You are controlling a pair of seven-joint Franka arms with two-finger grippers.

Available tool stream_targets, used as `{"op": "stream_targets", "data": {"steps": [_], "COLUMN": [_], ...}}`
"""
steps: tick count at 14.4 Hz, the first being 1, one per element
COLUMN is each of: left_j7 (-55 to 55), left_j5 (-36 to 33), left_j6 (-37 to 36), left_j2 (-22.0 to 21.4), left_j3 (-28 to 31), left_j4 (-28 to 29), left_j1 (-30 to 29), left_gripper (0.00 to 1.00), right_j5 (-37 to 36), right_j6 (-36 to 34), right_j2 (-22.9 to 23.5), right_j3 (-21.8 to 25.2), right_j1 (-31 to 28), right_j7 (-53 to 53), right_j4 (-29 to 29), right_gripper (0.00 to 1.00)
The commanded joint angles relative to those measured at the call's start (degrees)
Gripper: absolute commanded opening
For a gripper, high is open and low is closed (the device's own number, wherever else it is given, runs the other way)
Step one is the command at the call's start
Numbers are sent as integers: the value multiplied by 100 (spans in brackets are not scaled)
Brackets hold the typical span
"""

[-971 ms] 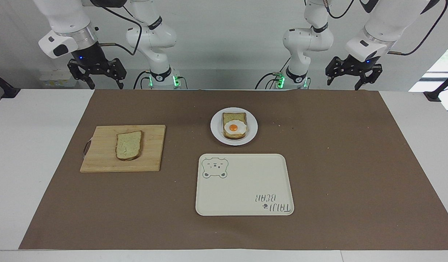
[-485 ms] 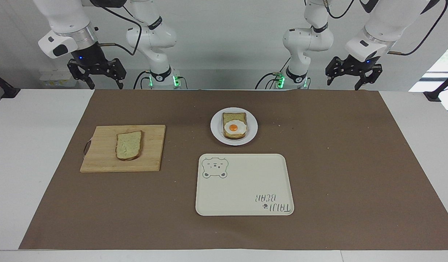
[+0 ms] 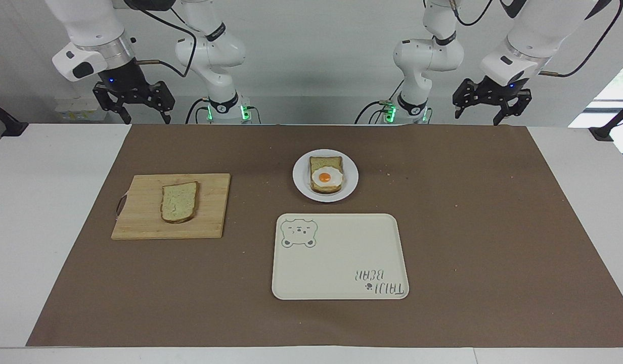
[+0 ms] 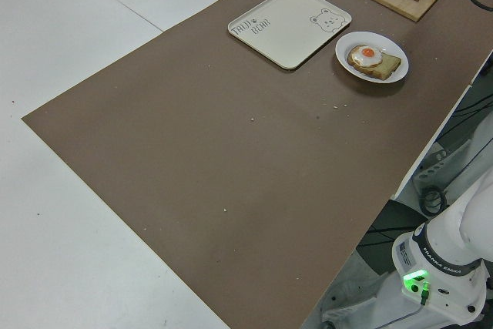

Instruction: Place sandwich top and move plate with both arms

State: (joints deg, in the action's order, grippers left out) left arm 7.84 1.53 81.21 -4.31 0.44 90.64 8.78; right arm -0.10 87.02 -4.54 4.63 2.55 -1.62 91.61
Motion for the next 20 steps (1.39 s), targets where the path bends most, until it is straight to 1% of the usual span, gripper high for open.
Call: {"op": "stream_targets", "data": {"steps": [1,7,14,16,19,20], "left_j7": [-72,-72,-72,-72,-72,-72], "left_j5": [40,40,40,40,40,40], "left_j6": [35,26,18,18,17,17], "left_j2": [-175,-175,-175,-175,-175,-175], "left_j3": [53,53,53,53,53,53], "left_j4": [208,208,208,208,208,208], "left_j1": [89,89,89,89,89,89], "left_gripper": [100,100,100,100,100,100], "right_j5": [-69,-69,-95,-87,-69,-52], "right_j6": [52,-89,-98,182,332,559], "right_j2": [-30,-47,-65,-152,-293,-285], "right_j3": [-6,56,73,82,73,82], "right_j1": [-62,-141,-176,-194,-465,-510], "right_j7": [-146,-172,-181,-399,-839,-875], "right_j4": [50,50,76,277,638,848], "right_gripper": [100,100,100,100,100,100]}}
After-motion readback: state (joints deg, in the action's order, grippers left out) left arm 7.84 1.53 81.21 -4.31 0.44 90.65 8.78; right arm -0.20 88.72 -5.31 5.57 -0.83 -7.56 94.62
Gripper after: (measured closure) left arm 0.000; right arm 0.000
